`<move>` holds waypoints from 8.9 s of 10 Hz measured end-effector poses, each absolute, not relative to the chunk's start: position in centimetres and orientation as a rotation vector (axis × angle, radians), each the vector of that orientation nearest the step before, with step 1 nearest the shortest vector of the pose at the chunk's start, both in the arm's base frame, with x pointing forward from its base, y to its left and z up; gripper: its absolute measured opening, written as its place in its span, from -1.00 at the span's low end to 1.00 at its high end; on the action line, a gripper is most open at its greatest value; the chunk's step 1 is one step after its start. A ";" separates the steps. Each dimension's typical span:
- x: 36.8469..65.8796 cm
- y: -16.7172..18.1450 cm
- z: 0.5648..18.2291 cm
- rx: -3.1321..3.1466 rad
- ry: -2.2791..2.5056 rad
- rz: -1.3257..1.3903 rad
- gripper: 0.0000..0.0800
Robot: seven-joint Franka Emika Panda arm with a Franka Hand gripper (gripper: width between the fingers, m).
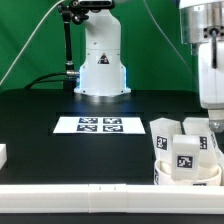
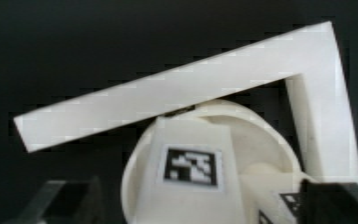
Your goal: Assemble stool
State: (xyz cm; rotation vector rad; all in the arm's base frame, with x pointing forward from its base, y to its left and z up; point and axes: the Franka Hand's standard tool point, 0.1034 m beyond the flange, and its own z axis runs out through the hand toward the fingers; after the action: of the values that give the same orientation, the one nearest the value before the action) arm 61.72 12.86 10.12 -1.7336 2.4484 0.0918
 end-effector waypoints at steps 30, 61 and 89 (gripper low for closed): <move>62.2 12.4 10.1 -3.043 -1.000 -0.206 0.62; 61.7 11.3 8.8 -2.869 1.117 -0.214 -0.15; 62.4 13.5 10.4 -1.884 2.163 -0.031 0.62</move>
Offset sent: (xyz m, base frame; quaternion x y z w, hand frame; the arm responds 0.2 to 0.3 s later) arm 0.0000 0.0000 0.0000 0.0000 0.0000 -0.1938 0.9810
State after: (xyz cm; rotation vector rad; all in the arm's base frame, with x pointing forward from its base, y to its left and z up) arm 62.37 13.54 10.38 -1.8835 2.1635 -0.0312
